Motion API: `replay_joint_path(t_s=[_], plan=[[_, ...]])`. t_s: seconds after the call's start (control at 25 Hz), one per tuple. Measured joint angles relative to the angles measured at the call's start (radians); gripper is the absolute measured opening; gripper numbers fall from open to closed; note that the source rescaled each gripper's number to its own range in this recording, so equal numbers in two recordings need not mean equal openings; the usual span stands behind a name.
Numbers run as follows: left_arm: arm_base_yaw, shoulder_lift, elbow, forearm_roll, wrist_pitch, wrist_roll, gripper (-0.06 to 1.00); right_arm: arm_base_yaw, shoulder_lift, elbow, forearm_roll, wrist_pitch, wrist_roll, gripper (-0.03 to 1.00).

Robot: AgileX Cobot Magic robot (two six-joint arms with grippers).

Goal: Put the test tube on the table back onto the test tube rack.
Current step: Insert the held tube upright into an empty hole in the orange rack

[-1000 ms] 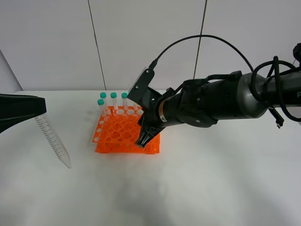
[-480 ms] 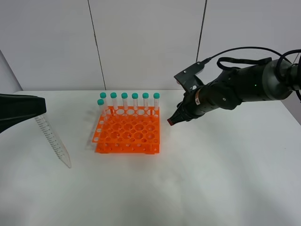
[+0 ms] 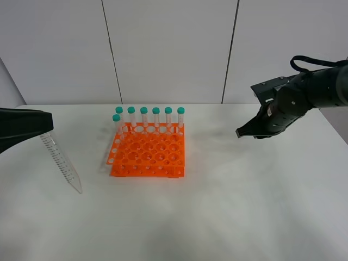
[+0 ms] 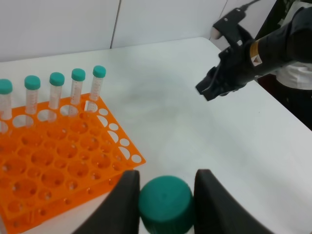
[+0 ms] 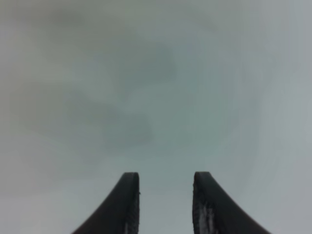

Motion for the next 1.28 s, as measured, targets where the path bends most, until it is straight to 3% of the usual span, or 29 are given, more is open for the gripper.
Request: replay_joint_path(t_s=[0.24,0.48,0.56,1.28], plan=[[0.0,0.0,0.0,0.0,0.0,0.0,0.46,-0.121,0.0,0.0,0.096,0.053,-0.05,0.38],[0.0,0.0,0.0,0.0,-0.004,0.011,0.46,-0.188,0.0,0.0,0.532,0.073,-0.432,0.38],[0.0,0.0,0.0,0.0,-0.005,0.02,0.46,-0.206,0.0,0.0,0.597,0.073,-0.479,0.38],[0.0,0.0,0.0,0.0,-0.006,0.026,0.46,-0.22,-0.005,0.0,0.492,0.079,-0.49,0.38]])
